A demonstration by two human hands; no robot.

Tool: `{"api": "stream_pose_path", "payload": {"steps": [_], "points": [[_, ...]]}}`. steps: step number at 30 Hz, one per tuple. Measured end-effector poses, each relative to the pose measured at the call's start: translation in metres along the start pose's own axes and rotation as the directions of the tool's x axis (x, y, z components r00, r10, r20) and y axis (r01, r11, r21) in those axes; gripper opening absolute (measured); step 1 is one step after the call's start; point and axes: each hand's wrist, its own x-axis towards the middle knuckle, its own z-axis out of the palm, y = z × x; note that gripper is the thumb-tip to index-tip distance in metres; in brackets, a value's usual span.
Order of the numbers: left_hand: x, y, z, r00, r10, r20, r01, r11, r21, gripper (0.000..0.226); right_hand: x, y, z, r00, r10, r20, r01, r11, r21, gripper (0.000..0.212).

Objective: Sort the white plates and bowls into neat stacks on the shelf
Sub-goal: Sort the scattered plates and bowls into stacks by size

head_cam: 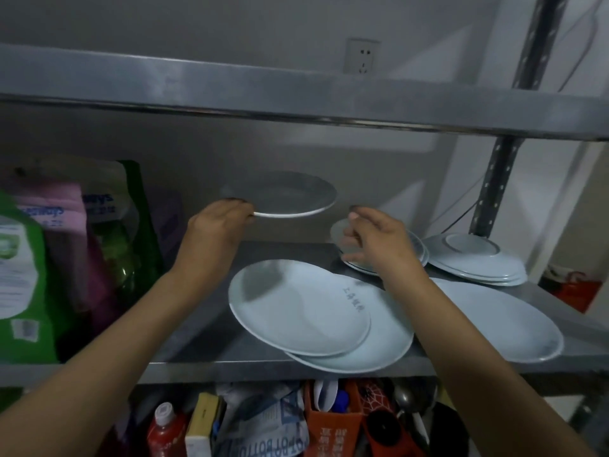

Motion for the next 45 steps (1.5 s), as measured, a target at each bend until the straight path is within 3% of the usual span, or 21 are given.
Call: {"api": "stream_pose_path", "payload": {"steps": [6,10,14,17,20,23,27,29,34,42,45], "points": [[-0.002,0.058,0.000,0.991,0.135,-0.021,-0.136,0.984,-0.114,0.044,-0.010,-0.002,-0.040,0.986,0.150,-0.074,-0.134,0.974,0.180,0.024],[0.006,0.100,0.007,0.974,0.223,-0.043,-0.227,0.954,-0.198,0.037,-0.025,-0.006,-0.073,0.991,0.115,-0.071,-0.097,0.972,0.215,0.024],[0.016,0.129,0.015,0.961,0.265,-0.073,-0.275,0.938,-0.213,0.012,-0.035,-0.016,-0.114,0.975,0.122,-0.187,-0.068,0.960,0.273,0.025],[0.023,0.148,0.020,0.947,0.313,-0.072,-0.321,0.912,-0.254,0.020,-0.036,-0.021,-0.148,0.950,0.174,-0.259,-0.095,0.952,0.291,0.029],[0.027,0.164,0.030,0.934,0.356,0.025,-0.330,0.889,-0.316,0.019,-0.037,-0.022,-0.176,0.924,0.195,-0.328,-0.209,0.978,-0.006,0.018],[0.027,0.177,0.046,0.905,0.354,0.235,-0.262,0.900,-0.347,0.007,-0.037,-0.018,-0.196,0.901,0.225,-0.371,-0.334,0.906,-0.260,0.011],[0.022,0.193,0.058,0.844,0.308,0.439,-0.066,0.872,-0.486,0.013,-0.034,-0.008,-0.215,0.886,0.284,-0.366,-0.426,0.812,-0.400,0.011],[0.020,0.197,0.062,0.801,0.294,0.522,-0.022,0.885,-0.465,0.024,-0.028,-0.001,-0.221,0.878,0.287,-0.383,-0.446,0.781,-0.436,0.015],[0.026,0.183,0.069,0.775,0.219,0.593,0.029,0.925,-0.380,0.048,-0.015,0.011,-0.228,0.879,0.258,-0.400,-0.454,0.706,-0.543,0.014],[0.028,0.171,0.076,0.744,0.149,0.651,0.063,0.955,-0.290,0.042,-0.005,0.015,-0.228,0.893,0.244,-0.378,-0.449,0.550,-0.704,0.032],[0.027,0.172,0.083,0.743,0.141,0.654,0.059,0.960,-0.274,0.038,-0.004,0.021,-0.230,0.911,0.146,-0.385,-0.400,0.535,-0.744,0.025]]}}
